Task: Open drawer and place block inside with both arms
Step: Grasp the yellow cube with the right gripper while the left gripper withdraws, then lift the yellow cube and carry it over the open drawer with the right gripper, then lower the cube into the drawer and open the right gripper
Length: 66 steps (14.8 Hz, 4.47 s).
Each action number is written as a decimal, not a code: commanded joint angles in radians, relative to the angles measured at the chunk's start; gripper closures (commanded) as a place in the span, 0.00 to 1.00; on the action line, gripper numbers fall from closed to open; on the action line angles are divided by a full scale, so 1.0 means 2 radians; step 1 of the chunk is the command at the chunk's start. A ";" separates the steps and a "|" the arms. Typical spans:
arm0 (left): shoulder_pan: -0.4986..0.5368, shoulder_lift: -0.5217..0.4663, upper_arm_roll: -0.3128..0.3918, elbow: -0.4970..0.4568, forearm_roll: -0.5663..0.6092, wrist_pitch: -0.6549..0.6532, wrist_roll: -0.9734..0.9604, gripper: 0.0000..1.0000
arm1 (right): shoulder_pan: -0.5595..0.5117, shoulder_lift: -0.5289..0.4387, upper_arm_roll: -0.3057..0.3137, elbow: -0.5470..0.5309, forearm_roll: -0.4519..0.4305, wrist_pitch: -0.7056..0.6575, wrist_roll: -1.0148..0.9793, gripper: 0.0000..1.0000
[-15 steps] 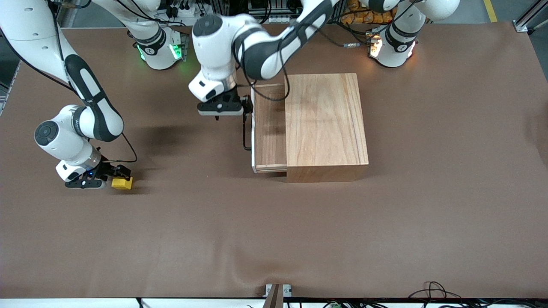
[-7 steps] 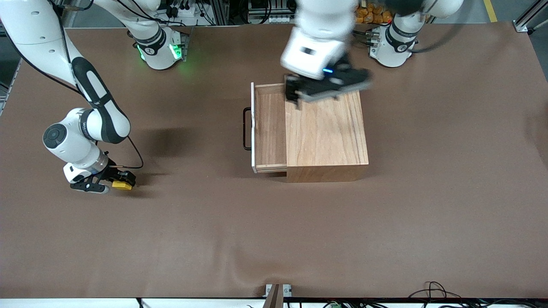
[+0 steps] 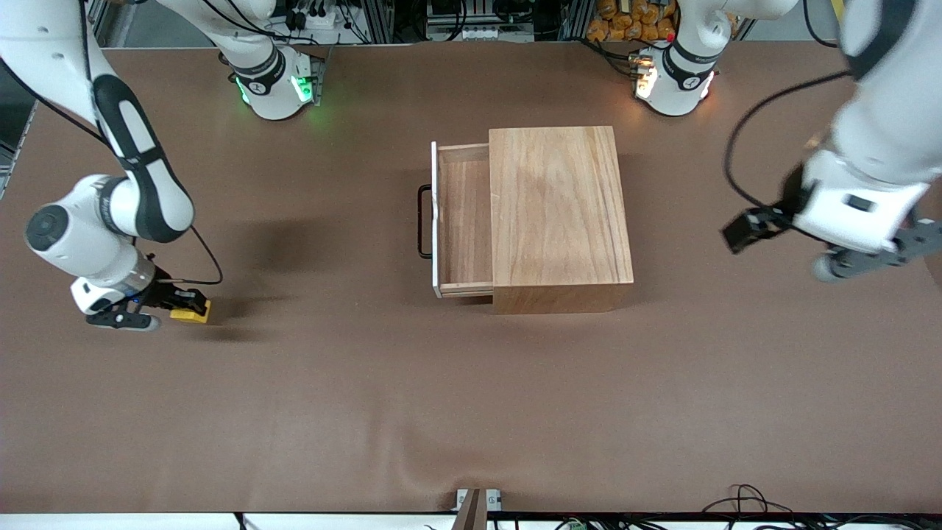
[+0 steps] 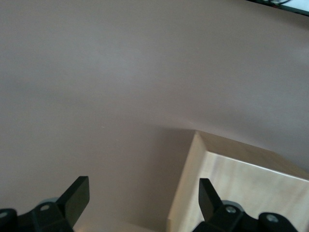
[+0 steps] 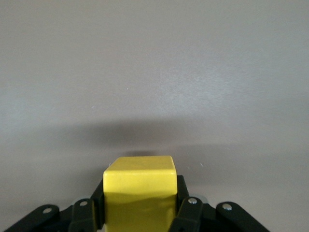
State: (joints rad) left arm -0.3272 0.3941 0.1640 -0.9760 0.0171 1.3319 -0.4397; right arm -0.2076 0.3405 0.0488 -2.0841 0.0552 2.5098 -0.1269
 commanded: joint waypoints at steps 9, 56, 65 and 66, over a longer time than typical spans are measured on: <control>0.139 -0.052 -0.011 -0.045 -0.041 0.001 0.188 0.00 | -0.006 -0.065 0.003 0.160 0.031 -0.361 0.006 0.67; 0.165 -0.268 -0.113 -0.338 -0.004 0.104 0.172 0.00 | 0.480 0.096 0.006 0.251 0.007 -0.202 1.114 0.61; 0.166 -0.248 -0.113 -0.337 0.001 0.105 0.178 0.00 | 0.469 0.062 0.002 0.259 -0.003 -0.235 1.108 0.00; 0.168 -0.248 -0.112 -0.337 -0.004 0.105 0.178 0.00 | 0.461 0.052 0.002 0.267 -0.003 -0.261 1.101 0.00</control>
State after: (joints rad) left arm 0.0004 -0.1061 -0.0583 -1.6680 0.0120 1.5483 -0.1005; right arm 0.7369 0.5072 0.0529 -1.5680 0.0687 2.0755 2.0759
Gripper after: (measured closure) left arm 0.000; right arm 0.000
